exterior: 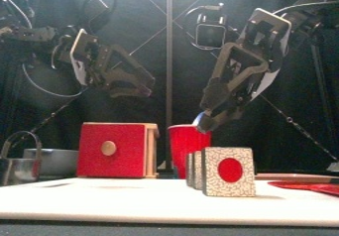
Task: Place sushi on board then cut the sushi with the knife then place the pieces on the plate
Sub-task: Place the 4 sushi pieces on the plate
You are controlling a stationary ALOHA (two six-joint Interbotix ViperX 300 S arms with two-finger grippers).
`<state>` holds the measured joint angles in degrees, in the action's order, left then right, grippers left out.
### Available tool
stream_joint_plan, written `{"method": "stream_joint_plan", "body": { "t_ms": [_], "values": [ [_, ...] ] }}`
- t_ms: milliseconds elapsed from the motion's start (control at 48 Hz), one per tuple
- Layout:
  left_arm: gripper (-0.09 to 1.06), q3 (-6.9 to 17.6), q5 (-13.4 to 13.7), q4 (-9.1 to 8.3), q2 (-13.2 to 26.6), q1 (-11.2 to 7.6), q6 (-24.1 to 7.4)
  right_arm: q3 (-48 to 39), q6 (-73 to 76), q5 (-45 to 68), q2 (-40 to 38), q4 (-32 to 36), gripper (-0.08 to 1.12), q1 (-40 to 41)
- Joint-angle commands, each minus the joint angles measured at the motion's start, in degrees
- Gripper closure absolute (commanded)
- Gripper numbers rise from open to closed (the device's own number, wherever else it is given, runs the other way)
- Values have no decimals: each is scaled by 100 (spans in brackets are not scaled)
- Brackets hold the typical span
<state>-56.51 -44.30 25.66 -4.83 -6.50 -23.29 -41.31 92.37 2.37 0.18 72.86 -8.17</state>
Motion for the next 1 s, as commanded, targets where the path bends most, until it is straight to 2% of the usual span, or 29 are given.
{"method": "stream_joint_plan", "body": {
  "t_ms": [21,354,1000],
  "values": [
    [1,114,-35,-18,-26,18,0,272,-9,70,105,35,10,0],
    [1,97,-35,-18,9,18,-9,185,-9,-431,167,519,10,88],
    [1,62,-26,-9,105,18,0,88,0,-396,422,492,11,220]
  ]
}}
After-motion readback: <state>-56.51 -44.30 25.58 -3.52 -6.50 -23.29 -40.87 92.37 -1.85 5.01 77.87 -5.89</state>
